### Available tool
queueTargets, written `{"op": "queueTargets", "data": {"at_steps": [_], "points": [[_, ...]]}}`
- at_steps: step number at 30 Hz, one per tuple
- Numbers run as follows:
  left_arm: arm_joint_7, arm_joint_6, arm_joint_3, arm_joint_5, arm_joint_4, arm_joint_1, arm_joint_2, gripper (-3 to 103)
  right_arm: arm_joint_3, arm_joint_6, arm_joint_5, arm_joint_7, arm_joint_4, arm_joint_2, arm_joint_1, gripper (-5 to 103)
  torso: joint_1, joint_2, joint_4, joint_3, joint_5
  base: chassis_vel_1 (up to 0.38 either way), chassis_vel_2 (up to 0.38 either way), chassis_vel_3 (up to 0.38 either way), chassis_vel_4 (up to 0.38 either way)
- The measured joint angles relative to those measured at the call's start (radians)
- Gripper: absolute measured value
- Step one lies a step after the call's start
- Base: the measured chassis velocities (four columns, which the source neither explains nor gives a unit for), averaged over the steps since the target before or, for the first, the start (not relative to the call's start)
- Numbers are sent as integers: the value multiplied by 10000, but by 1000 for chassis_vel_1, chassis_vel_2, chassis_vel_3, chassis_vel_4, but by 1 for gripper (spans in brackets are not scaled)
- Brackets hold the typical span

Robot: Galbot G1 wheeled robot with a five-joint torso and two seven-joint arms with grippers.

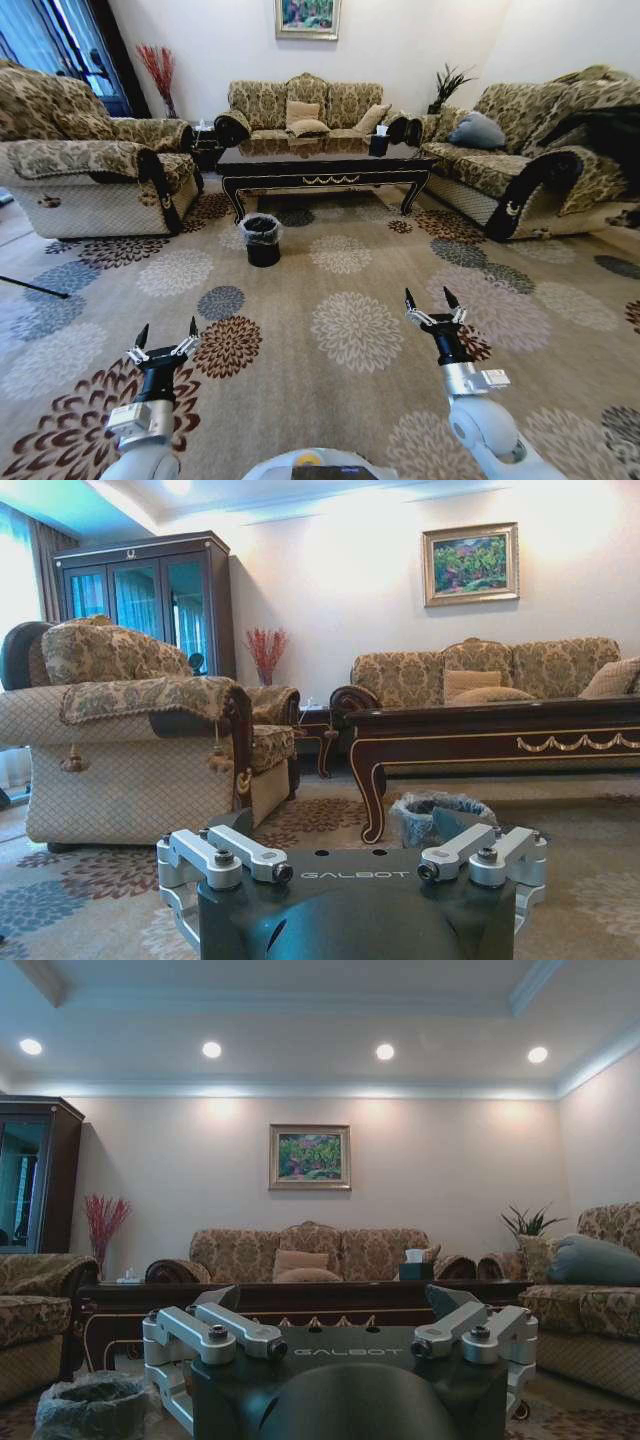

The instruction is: Move to the front of the table and pick up the trash from the floor, then place it into the trash bin.

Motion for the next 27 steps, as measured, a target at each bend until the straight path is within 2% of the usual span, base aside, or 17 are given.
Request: {"op": "queueTargets", "data": {"at_steps": [8, 14, 21, 27], "points": [[3, 0, 1, 0, 0, 1, 0, 100, 0, 0, 0, 0, 0, 0, -2, 100, 0, 0, -3, -3, -4, -47, 9, 44, -9], [2, 0, 0, 0, 1, 1, 0, 100, 1, 0, 0, 0, 0, 0, -1, 100, 0, 0, -2, -3, -6, -31, -132, 22, 97], [8, 0, 2, 0, 1, 1, 0, 100, 2, 0, 0, 0, 0, -1, -1, 100, 0, 0, -2, -3, -1, -38, -282, 38, 293], [14, 0, 3, 0, 1, 1, 0, 100, 3, 0, 0, 1, -1, -1, -2, 100, 0, 0, -4, -4, 0, 153, -297, -148, 291]]}}
